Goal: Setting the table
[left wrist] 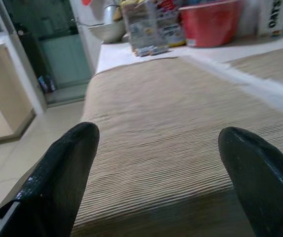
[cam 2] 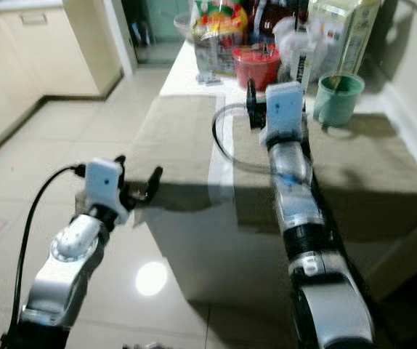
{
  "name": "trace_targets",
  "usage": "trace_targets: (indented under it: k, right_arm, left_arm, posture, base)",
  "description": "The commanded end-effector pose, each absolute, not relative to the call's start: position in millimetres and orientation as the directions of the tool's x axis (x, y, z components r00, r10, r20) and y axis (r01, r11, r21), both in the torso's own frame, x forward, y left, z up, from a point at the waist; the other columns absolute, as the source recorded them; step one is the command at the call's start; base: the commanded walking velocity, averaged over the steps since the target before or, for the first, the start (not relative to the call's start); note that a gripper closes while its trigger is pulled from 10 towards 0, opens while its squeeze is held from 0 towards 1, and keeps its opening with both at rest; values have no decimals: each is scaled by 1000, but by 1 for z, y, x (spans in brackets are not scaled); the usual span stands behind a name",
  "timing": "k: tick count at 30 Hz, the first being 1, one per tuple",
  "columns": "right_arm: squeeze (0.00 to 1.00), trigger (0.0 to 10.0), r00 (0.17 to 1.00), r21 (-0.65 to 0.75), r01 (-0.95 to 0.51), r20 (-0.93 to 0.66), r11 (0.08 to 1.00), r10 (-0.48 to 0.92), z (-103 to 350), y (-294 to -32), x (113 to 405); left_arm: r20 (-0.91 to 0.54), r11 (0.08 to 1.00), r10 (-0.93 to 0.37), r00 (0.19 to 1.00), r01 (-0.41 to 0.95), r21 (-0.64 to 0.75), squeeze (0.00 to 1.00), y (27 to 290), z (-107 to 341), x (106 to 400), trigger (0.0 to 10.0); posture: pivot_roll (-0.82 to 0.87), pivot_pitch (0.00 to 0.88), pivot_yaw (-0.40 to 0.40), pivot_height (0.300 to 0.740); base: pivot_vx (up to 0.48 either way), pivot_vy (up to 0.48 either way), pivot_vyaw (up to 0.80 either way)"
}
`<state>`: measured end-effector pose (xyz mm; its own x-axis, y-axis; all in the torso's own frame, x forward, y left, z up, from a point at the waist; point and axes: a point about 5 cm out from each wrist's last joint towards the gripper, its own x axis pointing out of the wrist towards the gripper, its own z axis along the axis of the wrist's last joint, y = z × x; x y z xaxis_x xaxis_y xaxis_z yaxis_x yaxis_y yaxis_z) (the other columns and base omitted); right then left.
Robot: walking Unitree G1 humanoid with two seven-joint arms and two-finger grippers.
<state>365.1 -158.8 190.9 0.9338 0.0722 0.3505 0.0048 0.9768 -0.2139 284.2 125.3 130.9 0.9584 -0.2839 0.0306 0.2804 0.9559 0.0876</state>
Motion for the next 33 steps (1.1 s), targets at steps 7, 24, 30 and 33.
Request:
trace_targets:
  k: [7, 24, 30, 33]
  right_arm:
    - [0, 10000, 911, -233, 62, 410, 970, 40, 187, -175, 324]
    - [0, 10000, 935, -281, 34, 348, 959, 69, 173, -172, 296]
    - [0, 10000, 939, -284, 22, 336, 959, 78, 171, -169, 295]
    - [0, 10000, 939, -280, 17, 333, 960, 80, 171, -168, 295]
  left_arm:
    - [15, 964, -266, 964, 266, 28, 0, 132, 127, 289, 10000]
    - [38, 958, -286, 957, 284, 42, 0, 126, 130, 290, 10000]
    - [38, 956, -289, 956, 287, 52, 0, 123, 130, 290, 10000]
    - [38, 956, -289, 957, 287, 57, 0, 123, 130, 291, 10000]
  posture:
    - [-243, 0, 141, 740]
    - [-251, 0, 136, 740]
    - [-248, 0, 134, 740]
    - [-246, 0, 134, 740]
  base:
    - [0, 0, 0]
    - [0, -189, 0]
    - [105, -412, 0]
    - [322, -349, 0]
